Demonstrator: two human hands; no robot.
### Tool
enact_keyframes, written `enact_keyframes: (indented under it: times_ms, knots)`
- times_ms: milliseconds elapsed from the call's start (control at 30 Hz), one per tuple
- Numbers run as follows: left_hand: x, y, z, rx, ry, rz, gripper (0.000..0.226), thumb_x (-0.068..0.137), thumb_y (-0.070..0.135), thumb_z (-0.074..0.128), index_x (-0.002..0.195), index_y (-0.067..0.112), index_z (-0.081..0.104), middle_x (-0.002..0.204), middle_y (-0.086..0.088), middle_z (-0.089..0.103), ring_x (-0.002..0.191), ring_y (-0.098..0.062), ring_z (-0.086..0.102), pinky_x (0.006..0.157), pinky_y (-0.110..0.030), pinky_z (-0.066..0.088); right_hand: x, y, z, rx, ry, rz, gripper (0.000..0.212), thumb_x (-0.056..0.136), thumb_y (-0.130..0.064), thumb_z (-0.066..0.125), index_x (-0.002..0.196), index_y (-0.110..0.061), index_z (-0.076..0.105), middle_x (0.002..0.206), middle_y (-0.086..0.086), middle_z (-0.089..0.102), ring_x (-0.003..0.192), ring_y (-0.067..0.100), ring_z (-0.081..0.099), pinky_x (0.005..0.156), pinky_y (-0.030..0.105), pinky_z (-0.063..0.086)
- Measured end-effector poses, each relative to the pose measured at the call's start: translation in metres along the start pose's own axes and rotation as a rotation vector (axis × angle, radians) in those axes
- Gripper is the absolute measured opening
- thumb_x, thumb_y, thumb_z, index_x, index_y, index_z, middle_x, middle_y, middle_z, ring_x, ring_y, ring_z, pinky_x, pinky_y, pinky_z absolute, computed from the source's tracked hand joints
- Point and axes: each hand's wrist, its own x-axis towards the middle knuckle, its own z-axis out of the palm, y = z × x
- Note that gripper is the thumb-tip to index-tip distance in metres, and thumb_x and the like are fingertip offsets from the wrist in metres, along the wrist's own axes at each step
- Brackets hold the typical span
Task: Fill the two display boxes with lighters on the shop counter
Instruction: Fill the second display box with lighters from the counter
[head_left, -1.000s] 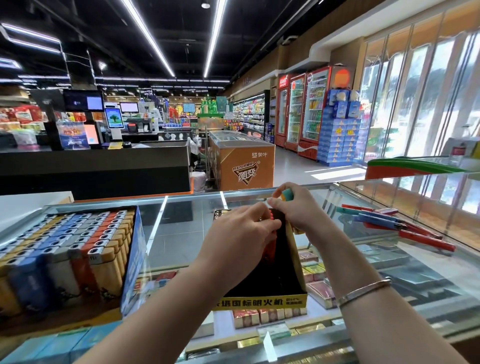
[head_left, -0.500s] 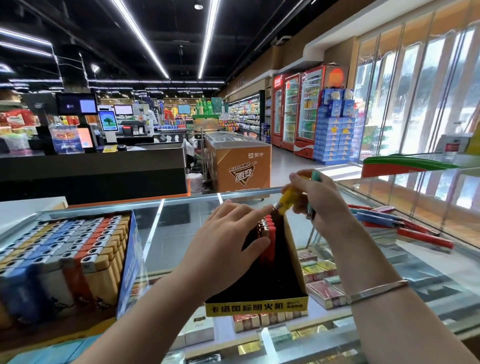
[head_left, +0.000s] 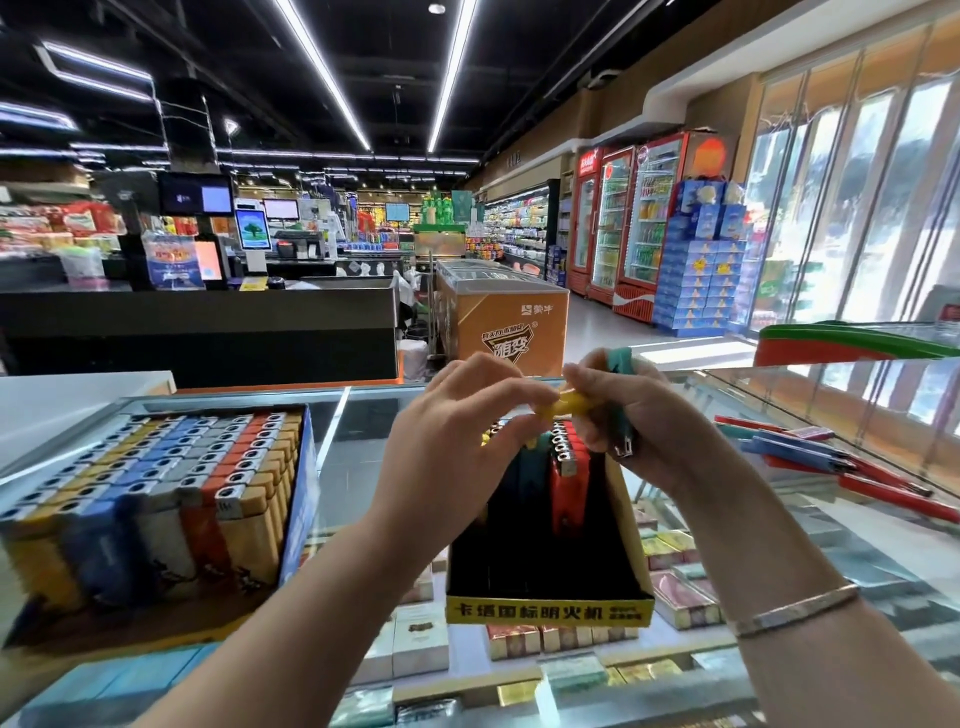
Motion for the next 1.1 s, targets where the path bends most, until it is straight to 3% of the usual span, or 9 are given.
enact_keyframes:
  times_ms: [100,233,333,400,500,667,933,1100]
  knots:
    - [0.004,0.000,-0.005,-0.098,0.048,-0.112,0.015,0.083,0.021,0.063,0.096,0.015,0.069,0.097,0.005,0.064,0.089,-0.013,0.063,0.076,-0.030,0.054,0.001,0.002,0.002,-0.024,0.021,-0.004,0.018,0.079,-0.021,0.060,0.079,-0.006,0.050,0.058,0.007,0.058,0.036,0.014,0.051,0.035,0.019,0.041]
    - [0.012,-0.003,-0.017,-0.284,0.088,-0.347,0.018,0.085,0.015,0.061,0.094,0.031,0.060,0.089,0.013,0.066,0.083,0.000,0.063,0.075,-0.010,0.048,0.004,0.001,-0.005,-0.065,0.299,-0.175,0.014,0.092,-0.012,0.051,0.078,-0.009,0.055,0.064,0.005,0.065,0.052,0.019,0.059,0.046,0.025,0.049]
    - [0.017,-0.009,-0.029,-0.330,-0.027,-0.423,0.023,0.084,0.014,0.063,0.089,0.036,0.061,0.081,0.016,0.068,0.079,0.001,0.063,0.073,-0.010,0.048,0.006,0.003,-0.011,-0.279,0.448,-0.192,0.021,0.096,-0.010,0.044,0.078,-0.011,0.056,0.071,0.006,0.065,0.069,0.021,0.060,0.068,0.032,0.050]
    - [0.019,-0.012,-0.036,-0.342,-0.156,-0.440,0.022,0.081,0.015,0.066,0.086,0.036,0.064,0.079,0.015,0.070,0.079,-0.002,0.064,0.074,-0.012,0.050,0.008,0.006,-0.009,-0.404,0.409,-0.118,0.022,0.097,-0.013,0.042,0.081,-0.010,0.057,0.078,0.008,0.065,0.073,0.021,0.060,0.073,0.033,0.047]
    - [0.018,-0.015,-0.040,-0.315,-0.348,-0.440,0.017,0.079,0.018,0.069,0.086,0.034,0.068,0.081,0.015,0.070,0.078,-0.005,0.065,0.072,-0.016,0.052,0.009,0.012,-0.003,-0.479,0.317,-0.024,0.019,0.096,-0.014,0.044,0.085,-0.007,0.058,0.080,0.009,0.063,0.073,0.020,0.060,0.067,0.027,0.047]
    - [0.013,-0.016,-0.041,-0.158,-0.566,-0.388,0.015,0.078,0.019,0.071,0.083,0.033,0.069,0.075,0.013,0.068,0.070,-0.002,0.063,0.069,-0.020,0.054,0.008,0.014,0.002,-0.526,0.321,0.034,0.013,0.093,-0.014,0.050,0.084,-0.010,0.059,0.073,0.007,0.063,0.067,0.019,0.058,0.060,0.027,0.045]
    - [0.013,-0.010,-0.043,0.056,-0.647,-0.247,0.014,0.080,0.021,0.070,0.094,0.023,0.073,0.082,0.018,0.063,0.072,-0.001,0.061,0.074,-0.026,0.054,0.008,0.015,0.003,-0.542,0.328,0.037,0.010,0.092,-0.015,0.052,0.084,-0.012,0.057,0.075,0.007,0.061,0.066,0.016,0.058,0.058,0.023,0.043]
    - [0.014,-0.011,-0.043,0.133,-0.622,-0.208,0.015,0.080,0.023,0.071,0.095,0.024,0.073,0.074,0.026,0.053,0.068,0.007,0.055,0.066,-0.004,0.042,0.009,0.015,0.003,-0.569,0.330,0.032,0.009,0.091,-0.014,0.054,0.083,-0.012,0.057,0.072,0.006,0.060,0.061,0.013,0.056,0.049,0.016,0.043]
